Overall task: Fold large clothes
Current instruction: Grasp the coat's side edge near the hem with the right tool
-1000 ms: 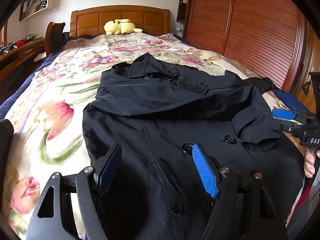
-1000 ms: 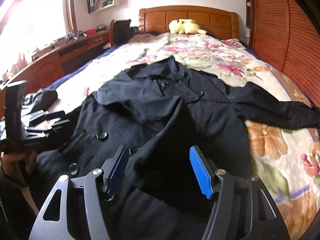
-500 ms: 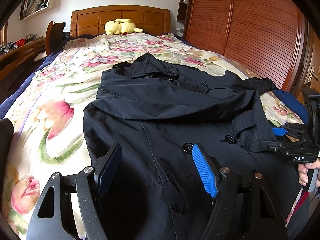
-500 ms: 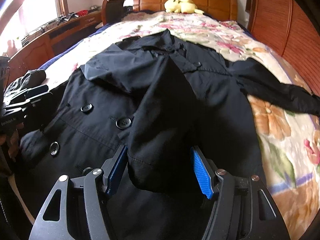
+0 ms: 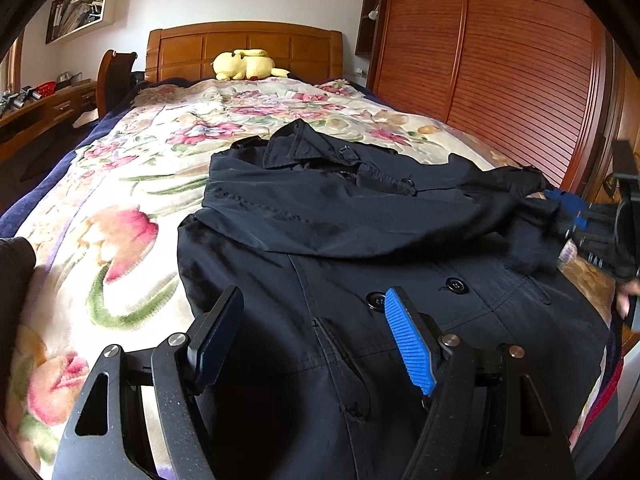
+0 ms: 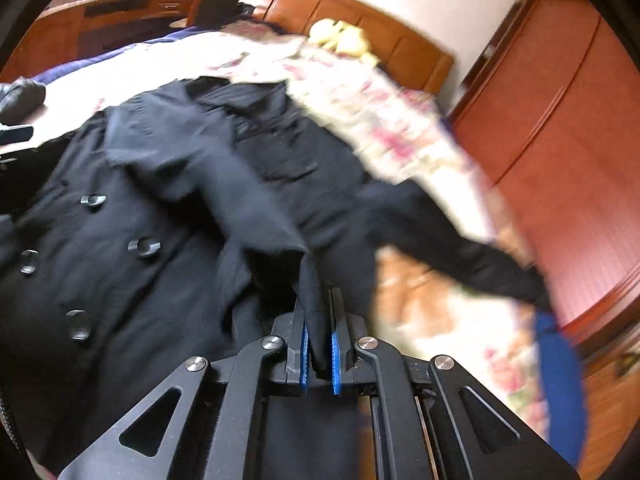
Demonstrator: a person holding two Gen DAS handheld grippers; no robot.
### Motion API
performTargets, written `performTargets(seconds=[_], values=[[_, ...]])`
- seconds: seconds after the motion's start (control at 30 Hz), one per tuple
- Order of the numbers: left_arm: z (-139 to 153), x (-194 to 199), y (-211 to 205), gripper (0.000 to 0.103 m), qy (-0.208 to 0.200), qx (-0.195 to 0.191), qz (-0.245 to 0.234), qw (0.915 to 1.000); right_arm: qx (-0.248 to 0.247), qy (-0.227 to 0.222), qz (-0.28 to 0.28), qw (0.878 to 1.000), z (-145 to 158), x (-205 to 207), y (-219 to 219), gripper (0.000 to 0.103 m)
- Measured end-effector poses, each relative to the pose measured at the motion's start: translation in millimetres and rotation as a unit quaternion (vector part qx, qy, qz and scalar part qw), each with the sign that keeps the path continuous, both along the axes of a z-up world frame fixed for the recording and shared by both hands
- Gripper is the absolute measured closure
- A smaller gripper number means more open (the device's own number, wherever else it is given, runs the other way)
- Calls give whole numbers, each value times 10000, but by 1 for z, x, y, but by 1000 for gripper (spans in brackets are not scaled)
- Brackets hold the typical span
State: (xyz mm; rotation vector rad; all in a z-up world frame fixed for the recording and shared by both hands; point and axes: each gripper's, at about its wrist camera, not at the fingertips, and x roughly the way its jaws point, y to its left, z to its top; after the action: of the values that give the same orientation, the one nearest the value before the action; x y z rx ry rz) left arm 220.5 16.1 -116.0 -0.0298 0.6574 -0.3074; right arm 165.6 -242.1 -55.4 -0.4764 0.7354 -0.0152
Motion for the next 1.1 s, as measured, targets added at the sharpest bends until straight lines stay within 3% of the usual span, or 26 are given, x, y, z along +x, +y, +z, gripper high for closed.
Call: performTargets(seconds=[0.07, 0.2, 0.37, 0.6, 0.87, 1.1], values=[[0, -2, 1, 29, -16, 11, 1, 10000, -92, -121, 14, 9999, 5, -8, 0, 95], [0, -3, 4, 29, -13, 1, -10, 10000, 105, 90, 86, 9999, -6, -27, 4, 95], [0, -2, 6, 29, 13, -55, -31, 10000, 596, 413, 234, 9971, -23, -59, 8, 94], [0, -4, 3, 29, 4, 12, -67, 10000, 1363, 447, 400, 9889, -3, -85, 12, 61], [0, -3, 2, 29, 21, 13, -58, 10000, 1849, -14, 734, 9800, 44, -95, -1, 61], [-1, -4, 2, 29, 19, 21, -59, 10000, 1802, 265, 576, 9816, 23, -63, -4, 66]])
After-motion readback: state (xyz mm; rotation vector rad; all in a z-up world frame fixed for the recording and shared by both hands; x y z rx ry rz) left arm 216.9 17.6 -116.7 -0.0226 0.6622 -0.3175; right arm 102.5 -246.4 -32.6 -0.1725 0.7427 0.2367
